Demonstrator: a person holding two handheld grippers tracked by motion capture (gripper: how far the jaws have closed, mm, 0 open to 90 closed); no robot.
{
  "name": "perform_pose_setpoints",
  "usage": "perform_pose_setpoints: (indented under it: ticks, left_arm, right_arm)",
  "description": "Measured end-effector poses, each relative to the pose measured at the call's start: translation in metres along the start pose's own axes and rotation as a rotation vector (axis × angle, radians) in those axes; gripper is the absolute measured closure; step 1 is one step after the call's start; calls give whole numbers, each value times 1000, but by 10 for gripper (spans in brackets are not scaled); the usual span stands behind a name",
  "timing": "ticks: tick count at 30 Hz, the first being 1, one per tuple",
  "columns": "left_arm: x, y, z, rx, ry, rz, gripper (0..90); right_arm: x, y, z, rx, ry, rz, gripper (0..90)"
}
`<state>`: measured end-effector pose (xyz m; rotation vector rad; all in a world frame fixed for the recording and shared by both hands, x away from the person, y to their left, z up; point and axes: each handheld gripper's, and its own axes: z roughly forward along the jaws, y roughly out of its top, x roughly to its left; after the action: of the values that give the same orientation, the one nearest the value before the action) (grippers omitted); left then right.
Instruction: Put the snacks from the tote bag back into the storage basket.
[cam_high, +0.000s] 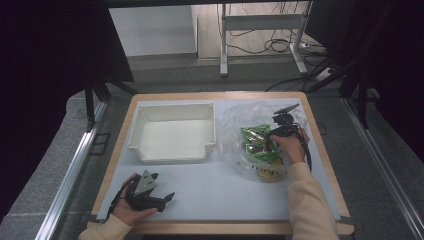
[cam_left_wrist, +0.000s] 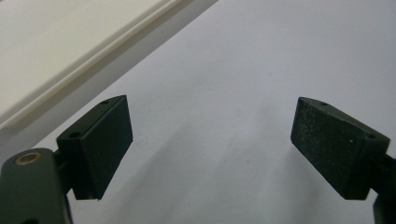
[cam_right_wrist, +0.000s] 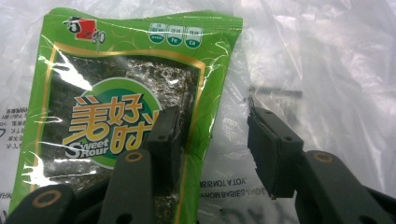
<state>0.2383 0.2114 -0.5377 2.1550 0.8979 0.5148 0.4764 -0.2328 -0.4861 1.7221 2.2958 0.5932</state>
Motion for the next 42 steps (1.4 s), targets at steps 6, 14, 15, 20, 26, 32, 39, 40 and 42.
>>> perform_pose_setpoints:
  ticks: [6, 14, 15, 20, 26, 32, 39, 40, 42]
  left_arm:
    - [-1, 0, 0, -1, 0, 1, 127]
    - [-1, 0, 0, 0, 0, 3, 127]
    - [-1, 0, 0, 0, 0, 4, 127]
    - [-2, 0, 0, -1, 0, 5, 126]
    - [-2, 0, 0, 0, 0, 6, 126]
    - [-2, 0, 0, 0, 0, 6, 126]
    - [-1, 0, 0, -1, 0, 7, 127]
    - [-1, 0, 0, -1, 0, 7, 126]
    - [-1, 0, 0, -1, 0, 6, 126]
  right_arm:
    - [4, 1, 2, 16, -15, 18, 566]
    - [7, 1, 6, 28, 5, 40, 662]
    - [7, 1, 6, 28, 5, 40, 662]
    - [8, 0, 7, 26, 29, 59, 750]
    - [10, -1, 7, 21, 31, 75, 774]
    - [9, -1, 7, 19, 35, 93, 787]
    - [9, -3, 6, -2, 33, 111, 828]
    - [9, -3, 6, -6, 31, 113, 840]
    - [10, -3, 5, -15, 25, 112, 861]
